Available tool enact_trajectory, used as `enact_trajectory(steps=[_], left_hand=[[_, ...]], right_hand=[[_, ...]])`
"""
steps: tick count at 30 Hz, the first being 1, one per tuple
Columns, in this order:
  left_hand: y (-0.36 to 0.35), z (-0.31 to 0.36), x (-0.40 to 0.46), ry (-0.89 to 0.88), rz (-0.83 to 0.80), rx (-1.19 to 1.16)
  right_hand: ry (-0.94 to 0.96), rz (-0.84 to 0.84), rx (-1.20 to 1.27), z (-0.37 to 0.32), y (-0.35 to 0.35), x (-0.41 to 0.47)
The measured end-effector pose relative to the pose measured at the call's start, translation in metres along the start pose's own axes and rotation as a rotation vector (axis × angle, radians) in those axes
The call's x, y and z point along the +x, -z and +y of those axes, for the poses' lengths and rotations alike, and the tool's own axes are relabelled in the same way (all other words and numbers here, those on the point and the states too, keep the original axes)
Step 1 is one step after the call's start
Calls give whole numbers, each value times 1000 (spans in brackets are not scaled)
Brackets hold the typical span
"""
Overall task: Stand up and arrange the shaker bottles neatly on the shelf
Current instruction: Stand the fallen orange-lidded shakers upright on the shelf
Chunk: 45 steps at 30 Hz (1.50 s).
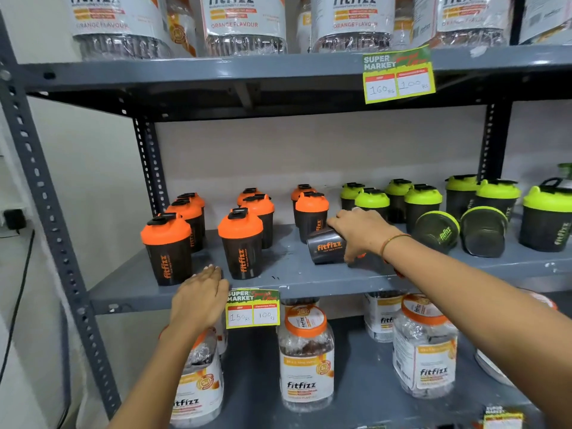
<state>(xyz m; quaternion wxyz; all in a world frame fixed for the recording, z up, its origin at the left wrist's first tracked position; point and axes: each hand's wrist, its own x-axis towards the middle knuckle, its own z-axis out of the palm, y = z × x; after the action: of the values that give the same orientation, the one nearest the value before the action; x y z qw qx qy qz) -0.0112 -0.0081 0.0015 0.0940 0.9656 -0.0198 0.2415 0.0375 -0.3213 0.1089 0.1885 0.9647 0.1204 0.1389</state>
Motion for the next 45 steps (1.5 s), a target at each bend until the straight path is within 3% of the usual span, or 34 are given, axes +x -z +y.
enact_trajectory(steps=[4, 8, 15, 25, 29, 32, 35, 40, 45], left_hand=[[0, 0, 0, -3, 18, 7], [-2, 0, 0, -7, 33, 10], [-5, -2, 2, 1, 44, 7], [-10, -6, 3, -23, 100, 23], [-9, -3, -1, 20, 153, -148], [-7, 14, -20, 183, 425, -496], [-3, 50, -40, 44, 590, -669], [-4, 132, -48, -282, 423, -691], [-21, 197, -42, -402, 192, -599]], right_hand=[[31, 185, -189, -3, 19, -5], [190, 334, -400, -12, 26, -4], [436, 324, -663, -24, 11, 9], [499, 388, -777, -25, -2, 11], [498, 470, -682, -17, 0, -3], [495, 576, -583, -10, 4, -22], [452, 606, -448, 0, 9, -43], [195, 629, -127, 17, 5, -75], [-139, 687, 261, 57, -8, -90]])
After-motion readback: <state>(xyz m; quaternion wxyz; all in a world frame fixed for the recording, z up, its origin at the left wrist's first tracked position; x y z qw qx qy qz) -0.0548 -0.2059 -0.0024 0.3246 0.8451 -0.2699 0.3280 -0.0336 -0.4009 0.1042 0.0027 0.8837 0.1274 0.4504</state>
